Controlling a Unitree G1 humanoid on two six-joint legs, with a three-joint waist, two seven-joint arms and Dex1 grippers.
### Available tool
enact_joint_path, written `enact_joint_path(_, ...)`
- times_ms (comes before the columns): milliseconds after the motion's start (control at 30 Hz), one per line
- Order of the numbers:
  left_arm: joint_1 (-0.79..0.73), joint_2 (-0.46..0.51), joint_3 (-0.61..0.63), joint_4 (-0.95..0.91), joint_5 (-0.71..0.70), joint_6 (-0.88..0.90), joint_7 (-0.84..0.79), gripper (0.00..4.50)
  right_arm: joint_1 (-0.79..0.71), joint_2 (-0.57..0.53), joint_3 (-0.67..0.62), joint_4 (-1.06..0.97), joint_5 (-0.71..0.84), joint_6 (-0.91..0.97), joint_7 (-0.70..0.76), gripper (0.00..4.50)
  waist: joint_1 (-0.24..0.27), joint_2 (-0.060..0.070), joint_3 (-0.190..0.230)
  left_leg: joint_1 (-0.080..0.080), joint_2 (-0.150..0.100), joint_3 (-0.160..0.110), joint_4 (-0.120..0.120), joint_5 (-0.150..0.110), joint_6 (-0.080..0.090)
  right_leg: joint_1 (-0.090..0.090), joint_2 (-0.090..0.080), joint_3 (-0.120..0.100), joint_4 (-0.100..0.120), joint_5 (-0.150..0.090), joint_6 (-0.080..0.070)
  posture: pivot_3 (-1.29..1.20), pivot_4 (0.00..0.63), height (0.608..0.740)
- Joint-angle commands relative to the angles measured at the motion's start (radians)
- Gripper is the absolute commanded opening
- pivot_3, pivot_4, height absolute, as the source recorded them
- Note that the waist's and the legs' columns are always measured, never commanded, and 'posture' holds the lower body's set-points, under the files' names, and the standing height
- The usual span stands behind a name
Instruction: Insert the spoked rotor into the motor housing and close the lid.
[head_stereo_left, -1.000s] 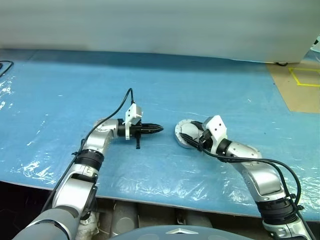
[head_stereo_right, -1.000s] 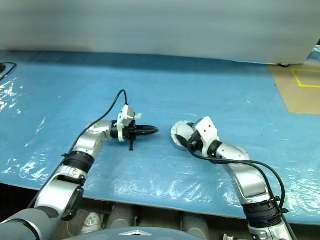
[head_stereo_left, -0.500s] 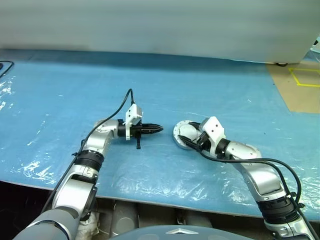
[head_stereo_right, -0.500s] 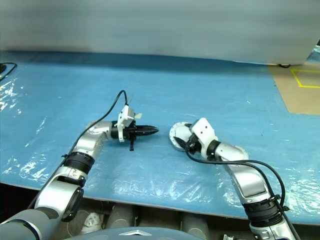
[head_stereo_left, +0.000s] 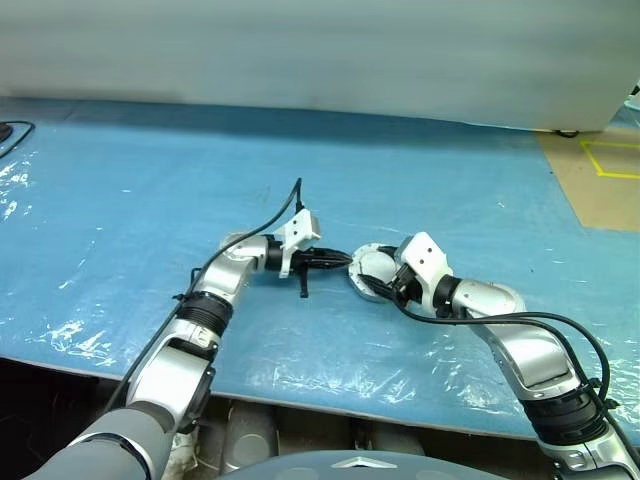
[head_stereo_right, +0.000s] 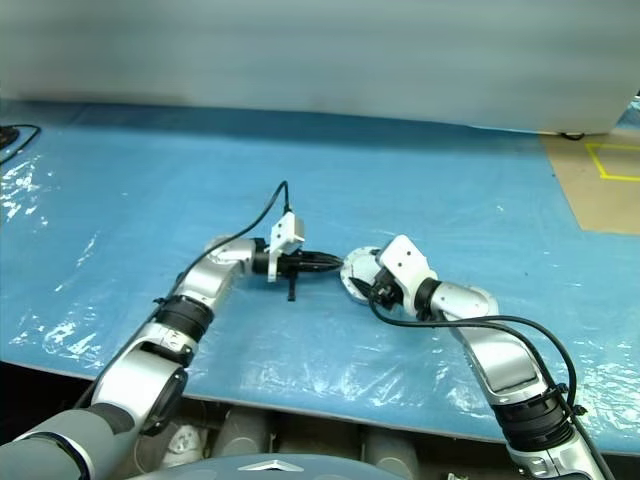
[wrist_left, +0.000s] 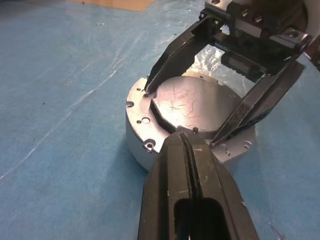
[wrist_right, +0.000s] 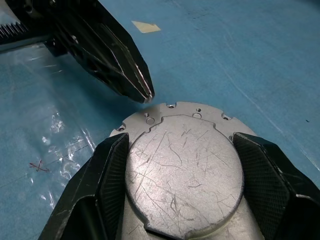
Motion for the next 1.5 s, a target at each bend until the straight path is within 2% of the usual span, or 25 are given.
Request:
enact_joint_path(33,-0.018,-0.001,-0.041,0.047,0.067,-0.040,0.034,0.00,0.038,-0.002,0.016,0.026,-0.004,0.060,0.001,2.96,0.001,0.000,0.000,0.000,0.000,0.000,0.000,0.000,0.000,0.000,0.000,0.000,0.000,0.000,0.000,0.00,0.150,0.740)
enact_joint_path(233,-0.009,0.012,-0.079,0.075,0.107,-0.058,0.028,0.00,0.043,0.014,-0.021,0.014,0.025,0.069,-0.008,2.96,0.004,-0.001,-0.005,0.003,0.000,0.000,0.000,0.000,0.000,0.003,-0.001,0.000,-0.002,-0.002,-0.003,0.00,0.150,0.740)
enact_joint_path(367,-0.006,-0.001,-0.087,0.063,0.107,-0.056,0.027,0.00,0.037,0.036,-0.043,-0.005,0.060,0.062,-0.001,4.31,0.004,-0.002,-0.006,0.003,0.000,0.000,-0.001,0.000,0.000,0.004,-0.001,0.000,-0.002,-0.002,-0.003,0.00,0.150,0.740)
enact_joint_path(400,-0.006,-0.003,-0.089,0.060,0.106,-0.055,0.026,0.00,0.032,0.042,-0.049,-0.004,0.062,0.061,-0.007,4.48,0.004,-0.002,-0.007,0.003,0.000,0.000,-0.002,0.000,0.000,0.004,-0.001,0.000,-0.003,-0.002,-0.003,0.00,0.150,0.740)
enact_joint_path(700,-0.013,-0.014,-0.084,0.064,0.103,-0.062,0.026,0.00,0.026,0.084,-0.145,-0.055,0.181,0.033,0.028,4.48,0.002,-0.002,-0.007,0.001,0.001,0.000,-0.002,0.000,0.000,0.003,-0.001,0.000,-0.008,-0.002,-0.003,0.00,0.150,0.740)
enact_joint_path(800,-0.017,-0.014,-0.081,0.067,0.102,-0.066,0.025,0.00,0.018,0.106,-0.198,-0.052,0.220,0.043,0.001,4.48,0.003,-0.002,-0.007,0.001,0.000,0.000,-0.005,0.000,0.000,0.003,-0.001,0.000,-0.009,-0.001,-0.002,0.00,0.150,0.740)
enact_joint_path(967,-0.014,-0.014,-0.081,0.069,0.102,-0.071,0.023,0.00,0.002,0.109,-0.252,-0.001,0.180,0.044,-0.090,4.48,0.003,-0.002,-0.007,0.001,0.000,0.000,-0.006,0.000,0.000,0.003,-0.001,-0.001,-0.010,0.000,0.001,0.00,0.150,0.740)
enact_joint_path(1233,-0.013,-0.013,-0.082,0.068,0.102,-0.079,0.017,0.00,0.029,0.140,-0.403,-0.014,0.422,0.425,-0.150,4.48,0.003,-0.002,-0.007,0.002,-0.002,0.000,-0.007,0.000,0.000,0.003,-0.001,-0.001,-0.012,0.000,0.001,0.00,0.150,0.740)
enact_joint_path(1500,-0.018,-0.014,-0.083,0.075,0.104,-0.087,0.015,0.00,0.006,0.280,-0.591,-0.021,0.775,0.700,-0.243,4.48,0.004,-0.001,-0.007,0.001,-0.001,0.000,-0.008,0.000,0.000,0.003,-0.001,-0.001,-0.012,-0.002,-0.003,0.00,0.150,0.740)
